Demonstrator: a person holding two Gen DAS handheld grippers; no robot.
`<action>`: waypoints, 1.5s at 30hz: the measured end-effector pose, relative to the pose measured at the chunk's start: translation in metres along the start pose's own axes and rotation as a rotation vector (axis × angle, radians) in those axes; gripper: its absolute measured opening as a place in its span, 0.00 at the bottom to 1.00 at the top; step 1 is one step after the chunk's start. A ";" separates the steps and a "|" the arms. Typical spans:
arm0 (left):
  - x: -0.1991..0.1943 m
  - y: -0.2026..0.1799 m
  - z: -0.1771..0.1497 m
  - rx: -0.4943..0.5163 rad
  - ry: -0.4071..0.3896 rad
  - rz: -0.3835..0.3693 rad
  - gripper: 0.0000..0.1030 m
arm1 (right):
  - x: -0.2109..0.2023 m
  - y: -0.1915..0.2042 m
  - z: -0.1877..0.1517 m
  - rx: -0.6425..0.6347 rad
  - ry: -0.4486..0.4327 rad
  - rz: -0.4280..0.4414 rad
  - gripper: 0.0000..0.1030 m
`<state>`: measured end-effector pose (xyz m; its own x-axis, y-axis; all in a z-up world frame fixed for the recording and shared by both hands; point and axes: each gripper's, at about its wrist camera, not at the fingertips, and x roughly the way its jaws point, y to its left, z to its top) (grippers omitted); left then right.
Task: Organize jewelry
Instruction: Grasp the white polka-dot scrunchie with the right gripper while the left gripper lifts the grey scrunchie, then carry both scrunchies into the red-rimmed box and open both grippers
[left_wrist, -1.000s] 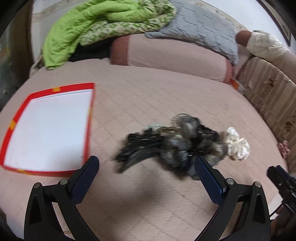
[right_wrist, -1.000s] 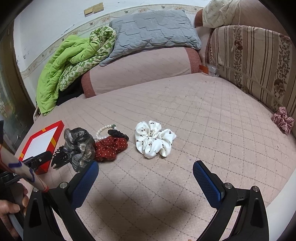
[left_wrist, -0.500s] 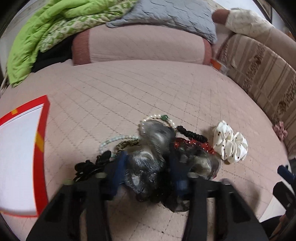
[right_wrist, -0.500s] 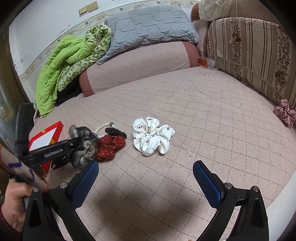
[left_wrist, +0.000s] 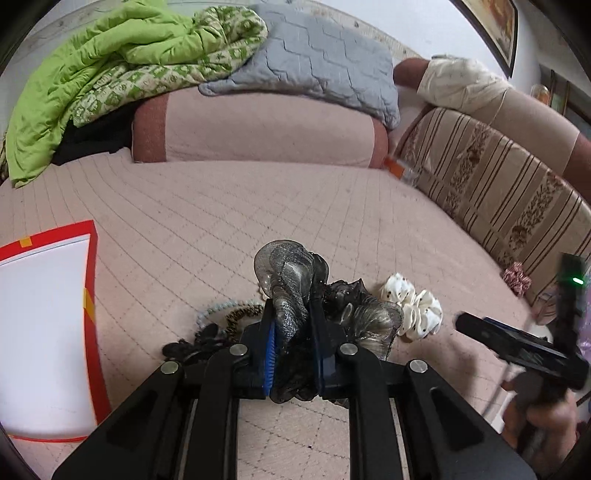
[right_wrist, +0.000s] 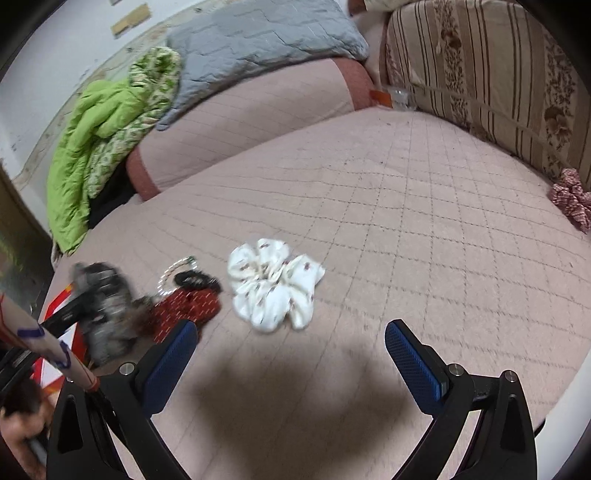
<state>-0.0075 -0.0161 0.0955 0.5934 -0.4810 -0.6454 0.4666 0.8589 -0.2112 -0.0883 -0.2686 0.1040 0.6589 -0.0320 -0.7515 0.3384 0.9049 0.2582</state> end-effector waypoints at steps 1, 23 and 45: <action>-0.004 0.001 -0.001 -0.002 -0.008 -0.005 0.15 | 0.006 -0.001 0.003 0.006 0.004 -0.003 1.00; -0.038 0.028 0.003 -0.026 -0.098 0.016 0.15 | 0.035 0.009 0.023 0.030 -0.003 0.019 0.11; -0.131 0.200 -0.011 -0.291 -0.174 0.290 0.15 | 0.001 0.208 0.000 -0.279 -0.081 0.392 0.11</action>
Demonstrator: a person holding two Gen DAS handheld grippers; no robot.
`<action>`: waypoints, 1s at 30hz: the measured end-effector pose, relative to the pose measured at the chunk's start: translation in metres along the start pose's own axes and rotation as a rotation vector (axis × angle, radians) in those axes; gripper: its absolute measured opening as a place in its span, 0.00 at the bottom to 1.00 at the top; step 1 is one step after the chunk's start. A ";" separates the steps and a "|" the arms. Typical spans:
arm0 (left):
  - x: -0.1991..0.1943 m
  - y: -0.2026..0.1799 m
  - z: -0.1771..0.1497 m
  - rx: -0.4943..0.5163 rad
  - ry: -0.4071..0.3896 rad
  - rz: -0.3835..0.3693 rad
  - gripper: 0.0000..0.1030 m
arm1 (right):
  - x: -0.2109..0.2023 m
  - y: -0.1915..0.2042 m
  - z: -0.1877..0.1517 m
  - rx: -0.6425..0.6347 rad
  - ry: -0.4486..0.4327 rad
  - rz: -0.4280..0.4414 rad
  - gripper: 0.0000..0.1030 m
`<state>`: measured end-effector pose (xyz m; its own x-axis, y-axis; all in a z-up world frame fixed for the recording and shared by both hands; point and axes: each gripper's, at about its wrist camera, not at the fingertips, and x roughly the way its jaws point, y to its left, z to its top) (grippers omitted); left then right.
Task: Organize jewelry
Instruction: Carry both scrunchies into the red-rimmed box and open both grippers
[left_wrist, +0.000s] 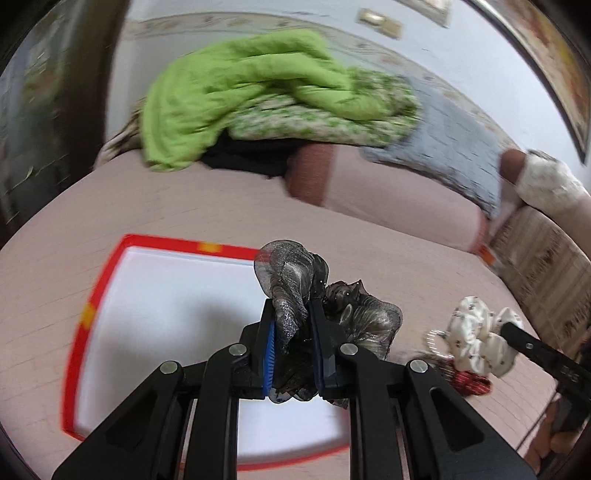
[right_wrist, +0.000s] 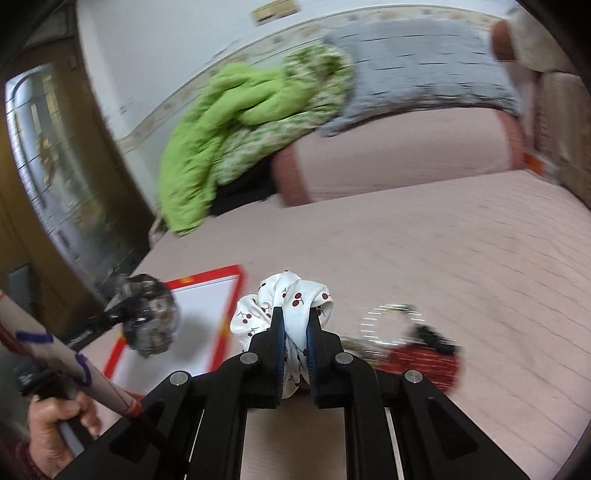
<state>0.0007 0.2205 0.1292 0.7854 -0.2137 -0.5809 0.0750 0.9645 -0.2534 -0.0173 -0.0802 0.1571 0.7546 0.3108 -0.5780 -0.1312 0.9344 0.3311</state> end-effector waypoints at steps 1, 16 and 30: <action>0.002 0.012 0.002 -0.022 0.002 0.013 0.15 | 0.006 0.010 0.001 -0.012 0.006 0.013 0.11; 0.057 0.099 0.029 -0.135 0.058 0.146 0.15 | 0.140 0.132 0.021 -0.134 0.162 0.081 0.11; 0.100 0.115 0.036 -0.170 0.129 0.123 0.16 | 0.228 0.143 0.028 -0.129 0.255 0.021 0.11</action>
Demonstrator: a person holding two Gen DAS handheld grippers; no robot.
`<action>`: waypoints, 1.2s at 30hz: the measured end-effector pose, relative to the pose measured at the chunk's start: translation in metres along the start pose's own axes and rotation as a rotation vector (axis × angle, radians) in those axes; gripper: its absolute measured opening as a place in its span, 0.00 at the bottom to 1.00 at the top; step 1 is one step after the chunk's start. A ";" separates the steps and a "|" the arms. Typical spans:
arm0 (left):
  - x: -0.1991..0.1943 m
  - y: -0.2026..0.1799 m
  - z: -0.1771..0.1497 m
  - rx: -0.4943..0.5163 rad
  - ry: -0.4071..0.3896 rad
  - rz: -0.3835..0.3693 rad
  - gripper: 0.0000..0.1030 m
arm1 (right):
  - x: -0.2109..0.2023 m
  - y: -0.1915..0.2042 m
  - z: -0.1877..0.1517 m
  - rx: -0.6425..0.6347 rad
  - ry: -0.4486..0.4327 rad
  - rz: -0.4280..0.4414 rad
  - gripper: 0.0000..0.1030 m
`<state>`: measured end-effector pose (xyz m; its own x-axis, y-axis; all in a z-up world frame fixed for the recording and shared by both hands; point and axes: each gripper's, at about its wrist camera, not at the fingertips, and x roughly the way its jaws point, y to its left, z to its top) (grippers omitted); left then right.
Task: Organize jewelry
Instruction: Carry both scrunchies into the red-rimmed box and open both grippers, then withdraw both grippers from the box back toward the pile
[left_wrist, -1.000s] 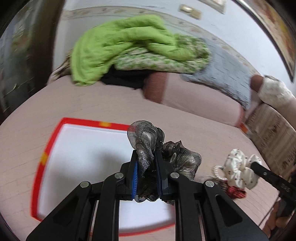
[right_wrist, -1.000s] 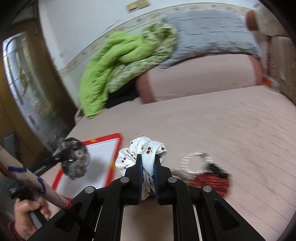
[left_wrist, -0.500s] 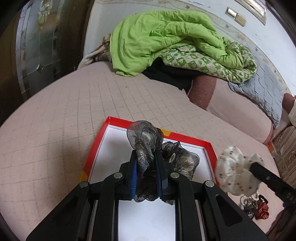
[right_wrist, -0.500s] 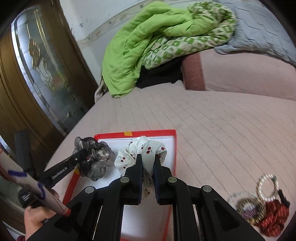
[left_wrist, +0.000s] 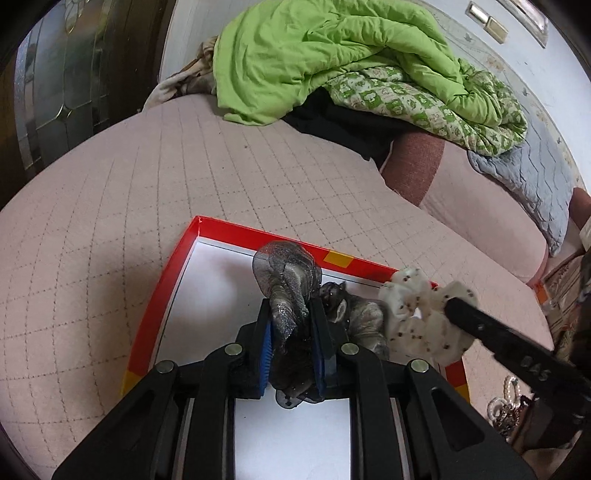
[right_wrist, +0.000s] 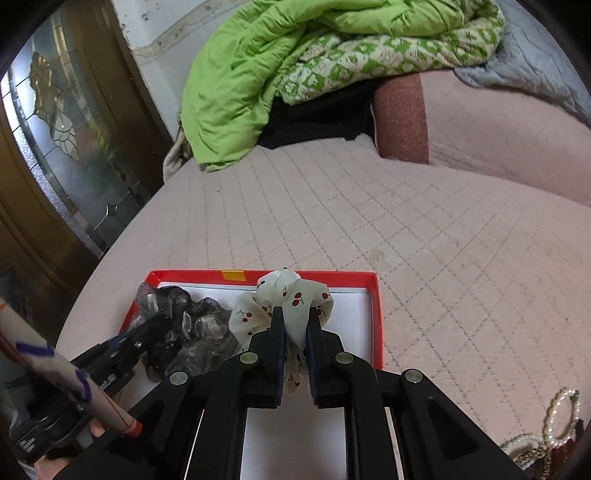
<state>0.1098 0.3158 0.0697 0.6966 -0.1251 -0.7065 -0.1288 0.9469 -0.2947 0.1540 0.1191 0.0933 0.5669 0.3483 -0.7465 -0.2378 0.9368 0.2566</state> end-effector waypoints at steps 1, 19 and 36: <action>0.000 0.000 0.000 -0.002 0.001 -0.001 0.16 | 0.004 0.000 0.001 0.004 0.006 -0.001 0.11; -0.019 -0.001 0.004 -0.033 -0.067 0.027 0.47 | 0.008 -0.007 -0.001 0.018 0.019 -0.048 0.38; -0.074 -0.094 -0.020 0.164 -0.175 -0.041 0.56 | -0.120 -0.057 -0.071 0.074 -0.094 -0.010 0.39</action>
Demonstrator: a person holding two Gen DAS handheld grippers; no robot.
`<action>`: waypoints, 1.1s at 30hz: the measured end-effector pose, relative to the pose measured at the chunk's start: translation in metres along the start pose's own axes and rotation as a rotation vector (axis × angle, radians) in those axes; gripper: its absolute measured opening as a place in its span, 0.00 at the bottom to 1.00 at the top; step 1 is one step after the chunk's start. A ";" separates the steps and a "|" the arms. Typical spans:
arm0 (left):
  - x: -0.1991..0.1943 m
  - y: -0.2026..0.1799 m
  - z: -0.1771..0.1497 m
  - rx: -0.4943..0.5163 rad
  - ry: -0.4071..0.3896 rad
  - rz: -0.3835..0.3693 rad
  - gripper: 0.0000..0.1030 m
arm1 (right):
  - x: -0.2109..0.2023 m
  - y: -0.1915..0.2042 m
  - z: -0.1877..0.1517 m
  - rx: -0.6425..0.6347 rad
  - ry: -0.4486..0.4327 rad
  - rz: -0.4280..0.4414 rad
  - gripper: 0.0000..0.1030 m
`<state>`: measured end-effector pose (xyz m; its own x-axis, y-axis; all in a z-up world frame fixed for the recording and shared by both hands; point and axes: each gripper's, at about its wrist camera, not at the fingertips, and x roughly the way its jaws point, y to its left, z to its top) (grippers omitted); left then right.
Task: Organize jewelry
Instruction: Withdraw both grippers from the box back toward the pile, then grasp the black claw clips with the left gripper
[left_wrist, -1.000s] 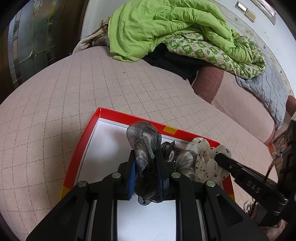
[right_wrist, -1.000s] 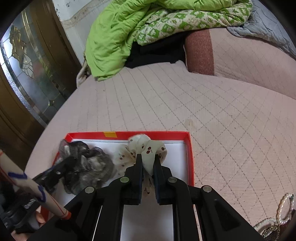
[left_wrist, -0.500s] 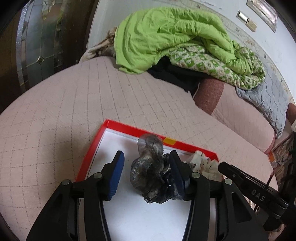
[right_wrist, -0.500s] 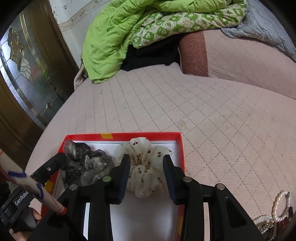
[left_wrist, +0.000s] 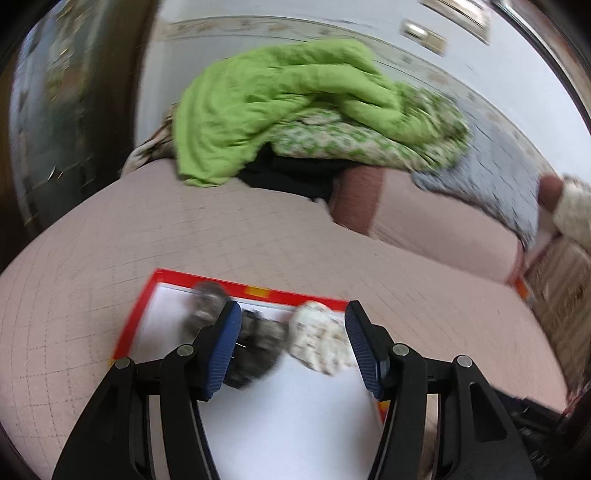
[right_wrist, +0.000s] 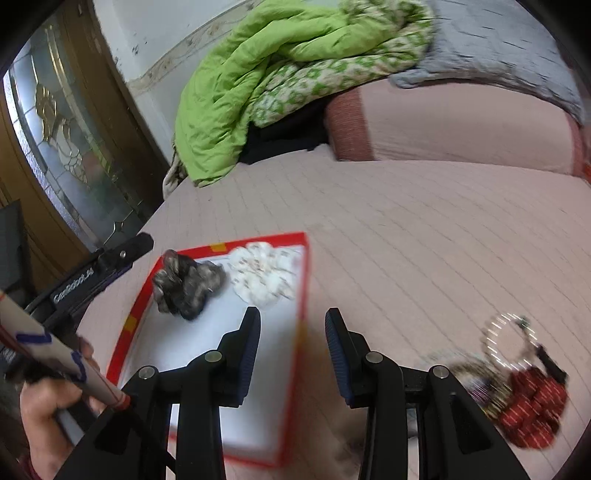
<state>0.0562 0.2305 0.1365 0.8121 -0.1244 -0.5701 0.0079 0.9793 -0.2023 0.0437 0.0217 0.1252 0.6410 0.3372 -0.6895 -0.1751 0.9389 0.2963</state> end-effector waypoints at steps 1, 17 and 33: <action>-0.001 -0.008 -0.003 0.025 0.004 -0.008 0.56 | -0.010 -0.009 -0.004 0.009 -0.008 -0.007 0.39; -0.013 -0.128 -0.089 0.188 0.286 -0.372 0.56 | -0.110 -0.193 -0.057 0.309 -0.104 -0.185 0.39; 0.046 -0.200 -0.135 0.462 0.400 -0.276 0.61 | -0.113 -0.228 -0.060 0.397 -0.097 -0.143 0.41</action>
<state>0.0130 0.0071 0.0428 0.4661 -0.3424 -0.8158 0.5054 0.8598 -0.0722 -0.0338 -0.2263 0.0964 0.7088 0.1798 -0.6821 0.2091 0.8700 0.4466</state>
